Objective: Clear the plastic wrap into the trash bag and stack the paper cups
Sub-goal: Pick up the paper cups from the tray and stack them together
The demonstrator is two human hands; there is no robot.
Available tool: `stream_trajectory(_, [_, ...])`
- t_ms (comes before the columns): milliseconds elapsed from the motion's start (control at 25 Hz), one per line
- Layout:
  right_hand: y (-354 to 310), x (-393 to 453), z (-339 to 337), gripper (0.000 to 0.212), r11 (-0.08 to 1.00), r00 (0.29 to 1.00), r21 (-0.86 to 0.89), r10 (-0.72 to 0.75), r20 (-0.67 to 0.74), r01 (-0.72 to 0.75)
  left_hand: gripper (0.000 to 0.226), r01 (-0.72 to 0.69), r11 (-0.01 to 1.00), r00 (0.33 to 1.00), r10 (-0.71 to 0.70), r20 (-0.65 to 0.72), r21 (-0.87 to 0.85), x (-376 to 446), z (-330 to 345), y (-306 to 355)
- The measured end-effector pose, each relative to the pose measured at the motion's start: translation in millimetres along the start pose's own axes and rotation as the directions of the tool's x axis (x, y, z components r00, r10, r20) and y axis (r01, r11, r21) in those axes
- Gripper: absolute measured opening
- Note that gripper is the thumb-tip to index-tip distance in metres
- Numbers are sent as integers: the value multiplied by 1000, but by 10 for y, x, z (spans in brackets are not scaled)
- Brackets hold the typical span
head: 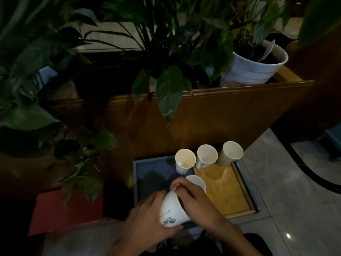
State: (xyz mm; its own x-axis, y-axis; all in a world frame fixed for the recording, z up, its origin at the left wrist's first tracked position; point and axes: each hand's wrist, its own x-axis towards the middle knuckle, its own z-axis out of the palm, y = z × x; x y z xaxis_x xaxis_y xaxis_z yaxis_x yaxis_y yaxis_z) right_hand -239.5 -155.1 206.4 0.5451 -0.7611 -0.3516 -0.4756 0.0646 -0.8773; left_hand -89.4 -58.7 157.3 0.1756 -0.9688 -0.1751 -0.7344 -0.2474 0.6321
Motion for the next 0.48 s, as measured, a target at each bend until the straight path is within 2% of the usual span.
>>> stream_trajectory(120, [76,104,192,34,950,998,-309,-48,-43,33,76,90,994,996,-91,-18,-55,16,154,1])
stream_trajectory(240, [125,183,487,33,817,969,-573,-195,-153,74,56,156,986,979,-162,-122,-57,55,315,54])
stream_trajectory(360, [217,294,588,39,752,967,-656,-212,-139,71,43,219,976,961,-218,-168,-18,89,446,32])
stream_trajectory(480, [311,376,583,39,750,982,-655,-176,-71,87,49,237,969,951,-246,-187,-72,99,521,-8])
